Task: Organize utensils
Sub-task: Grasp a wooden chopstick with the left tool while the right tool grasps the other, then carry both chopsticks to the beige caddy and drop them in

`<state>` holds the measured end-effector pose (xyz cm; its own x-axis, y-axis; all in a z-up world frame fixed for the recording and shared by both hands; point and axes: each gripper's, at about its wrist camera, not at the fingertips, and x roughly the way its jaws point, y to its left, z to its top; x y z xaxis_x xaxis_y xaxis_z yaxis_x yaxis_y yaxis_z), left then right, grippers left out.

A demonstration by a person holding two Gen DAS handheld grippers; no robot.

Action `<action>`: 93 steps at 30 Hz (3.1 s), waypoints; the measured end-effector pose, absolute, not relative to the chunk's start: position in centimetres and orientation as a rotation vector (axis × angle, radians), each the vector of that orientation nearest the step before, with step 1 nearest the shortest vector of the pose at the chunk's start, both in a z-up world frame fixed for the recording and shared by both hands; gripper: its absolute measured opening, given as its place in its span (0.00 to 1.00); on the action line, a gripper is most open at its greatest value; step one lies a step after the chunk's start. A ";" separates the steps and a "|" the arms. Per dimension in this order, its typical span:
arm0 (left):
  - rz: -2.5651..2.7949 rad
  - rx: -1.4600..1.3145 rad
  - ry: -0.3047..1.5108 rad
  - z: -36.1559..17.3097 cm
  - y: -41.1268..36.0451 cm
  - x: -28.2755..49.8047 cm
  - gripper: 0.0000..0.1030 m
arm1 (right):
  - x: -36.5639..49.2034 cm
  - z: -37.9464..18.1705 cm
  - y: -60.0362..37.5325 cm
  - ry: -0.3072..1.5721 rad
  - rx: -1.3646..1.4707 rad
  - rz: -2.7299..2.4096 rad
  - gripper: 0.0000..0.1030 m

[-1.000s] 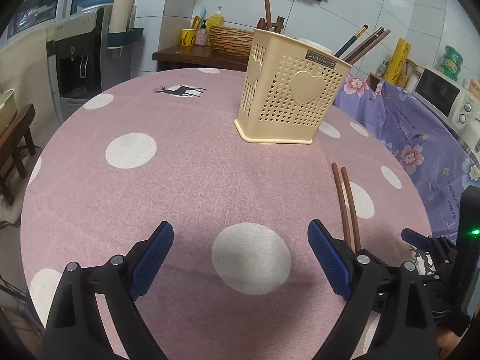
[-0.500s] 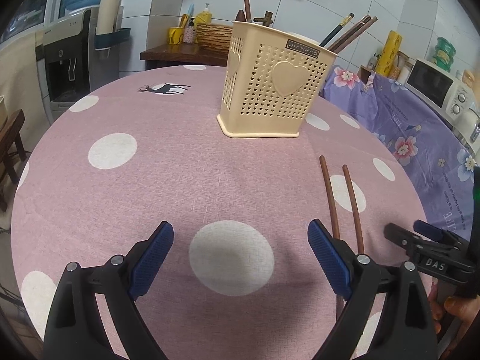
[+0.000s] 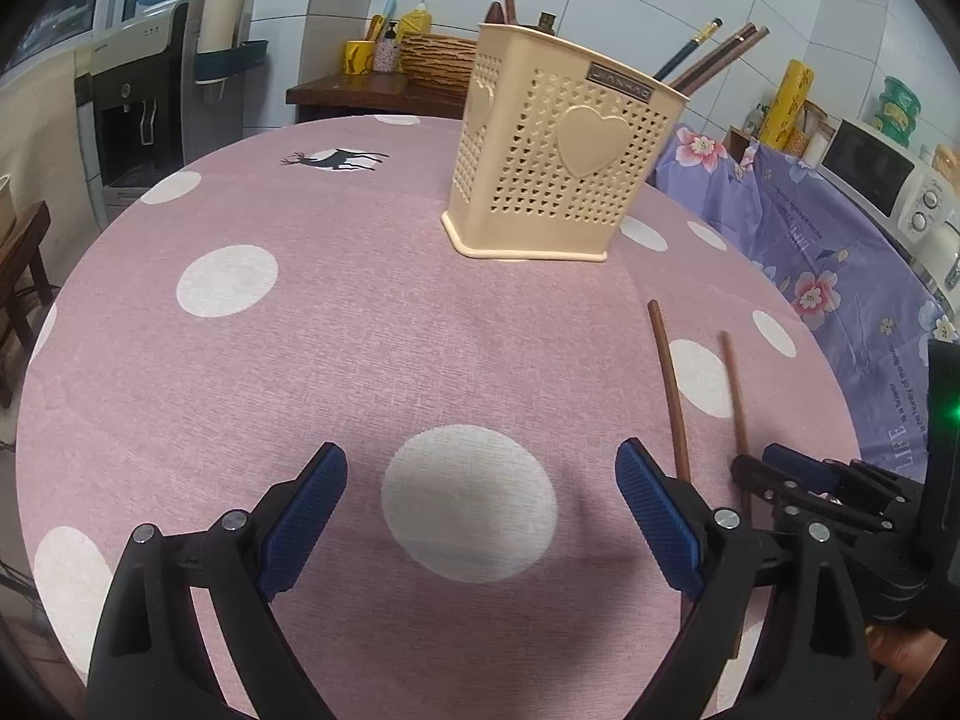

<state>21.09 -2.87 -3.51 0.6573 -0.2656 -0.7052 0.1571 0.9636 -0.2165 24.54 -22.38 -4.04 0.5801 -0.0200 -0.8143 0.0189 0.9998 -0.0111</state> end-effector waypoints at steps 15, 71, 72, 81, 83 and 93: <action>-0.382 -0.019 0.902 -3.5 -8.6 23.2 0.78 | 24.0 -3.5 -33.0 0.919 0.288 -0.162 0.31; -0.343 0.165 0.897 -4.1 -15.6 31.1 0.08 | 30.8 -3.8 -28.4 0.914 0.139 -0.047 0.08; -0.346 0.153 0.888 -3.7 -15.2 30.8 0.08 | 30.5 -3.5 -28.2 0.898 0.145 -0.032 0.08; -0.365 0.030 0.740 2.9 -10.1 27.4 0.08 | 27.7 2.8 -26.0 0.724 0.135 0.087 0.08; -0.361 0.002 0.698 4.7 -8.6 26.3 0.08 | 27.0 4.5 -25.8 0.682 0.138 0.115 0.08; -0.308 -0.053 0.570 9.7 -4.0 23.5 0.08 | 24.8 11.1 -25.1 0.529 0.120 0.183 0.08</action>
<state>23.46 -4.02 9.73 0.7975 -0.3017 -0.5225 0.2726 0.9527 -0.1340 24.79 -25.08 11.13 0.8475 0.2044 -0.4898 -0.1428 0.9766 0.1606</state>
